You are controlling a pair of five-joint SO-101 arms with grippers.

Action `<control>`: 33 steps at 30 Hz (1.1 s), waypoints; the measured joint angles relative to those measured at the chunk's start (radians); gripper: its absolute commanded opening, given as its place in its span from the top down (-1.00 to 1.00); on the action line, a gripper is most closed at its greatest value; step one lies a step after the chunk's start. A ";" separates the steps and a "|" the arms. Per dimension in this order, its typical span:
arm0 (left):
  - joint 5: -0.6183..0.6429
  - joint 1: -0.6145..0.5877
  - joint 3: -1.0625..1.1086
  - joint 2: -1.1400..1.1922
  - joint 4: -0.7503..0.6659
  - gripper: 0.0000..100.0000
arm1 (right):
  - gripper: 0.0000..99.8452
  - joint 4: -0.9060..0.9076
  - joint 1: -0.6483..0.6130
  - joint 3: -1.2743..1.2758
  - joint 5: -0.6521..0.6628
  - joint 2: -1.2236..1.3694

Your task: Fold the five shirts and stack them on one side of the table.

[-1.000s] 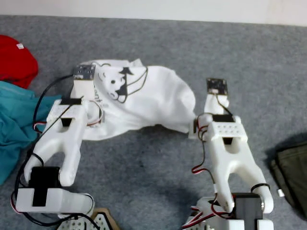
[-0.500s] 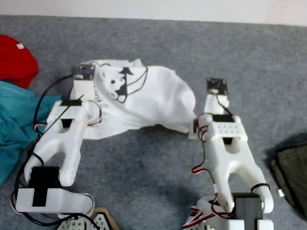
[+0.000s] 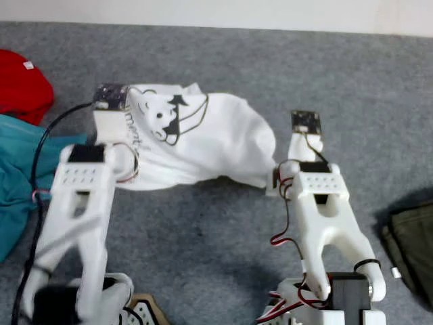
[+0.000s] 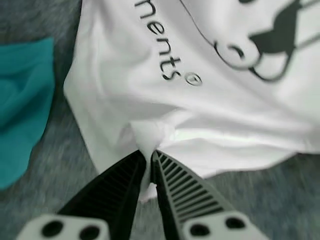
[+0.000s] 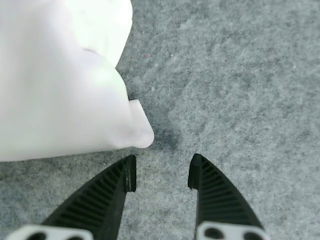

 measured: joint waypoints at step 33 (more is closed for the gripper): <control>0.000 -0.327 0.259 -0.887 0.052 0.99 | 0.34 0.115 -0.637 0.115 0.256 -0.072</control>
